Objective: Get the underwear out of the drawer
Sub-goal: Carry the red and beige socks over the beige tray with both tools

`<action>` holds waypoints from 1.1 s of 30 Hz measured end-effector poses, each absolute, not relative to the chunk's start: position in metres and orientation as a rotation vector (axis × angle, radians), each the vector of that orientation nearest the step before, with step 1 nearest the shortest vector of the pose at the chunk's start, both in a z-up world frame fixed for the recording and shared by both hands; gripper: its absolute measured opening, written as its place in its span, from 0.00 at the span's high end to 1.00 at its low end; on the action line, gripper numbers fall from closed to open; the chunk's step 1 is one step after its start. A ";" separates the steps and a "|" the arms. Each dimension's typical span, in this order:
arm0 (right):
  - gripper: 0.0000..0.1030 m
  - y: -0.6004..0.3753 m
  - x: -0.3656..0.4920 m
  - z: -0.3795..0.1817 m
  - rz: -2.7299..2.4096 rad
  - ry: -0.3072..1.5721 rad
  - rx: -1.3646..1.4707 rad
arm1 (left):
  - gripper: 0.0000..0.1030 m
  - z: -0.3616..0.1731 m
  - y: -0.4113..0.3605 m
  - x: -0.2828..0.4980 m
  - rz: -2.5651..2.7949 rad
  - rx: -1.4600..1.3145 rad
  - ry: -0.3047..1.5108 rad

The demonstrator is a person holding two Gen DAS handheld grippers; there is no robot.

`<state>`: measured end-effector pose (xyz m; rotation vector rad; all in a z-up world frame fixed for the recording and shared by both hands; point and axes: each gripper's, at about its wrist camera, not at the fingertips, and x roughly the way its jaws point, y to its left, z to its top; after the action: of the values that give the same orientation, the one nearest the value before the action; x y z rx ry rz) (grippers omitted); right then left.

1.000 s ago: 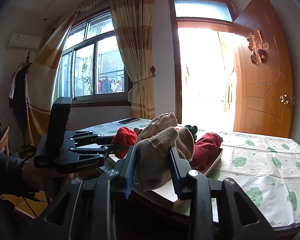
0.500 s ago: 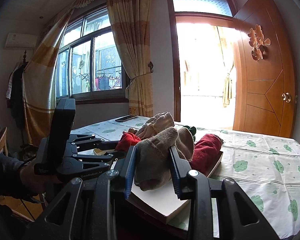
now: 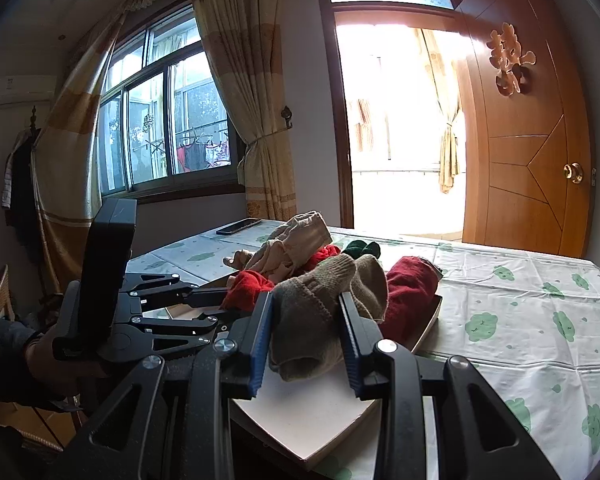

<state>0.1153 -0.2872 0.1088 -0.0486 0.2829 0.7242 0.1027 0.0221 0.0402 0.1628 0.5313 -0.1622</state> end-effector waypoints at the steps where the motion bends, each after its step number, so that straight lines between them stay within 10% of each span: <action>1: 0.66 -0.286 0.118 0.109 0.721 0.290 -0.051 | 0.73 0.039 0.023 0.106 -0.165 0.155 0.546; 33: 0.66 -0.249 0.182 0.079 0.663 0.595 -0.180 | 0.73 0.018 0.004 0.161 -0.203 0.119 0.815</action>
<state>0.1817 -0.2489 0.0789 -0.1804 0.5947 0.6628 0.1605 0.0035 0.0175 0.1194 0.8153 -0.2028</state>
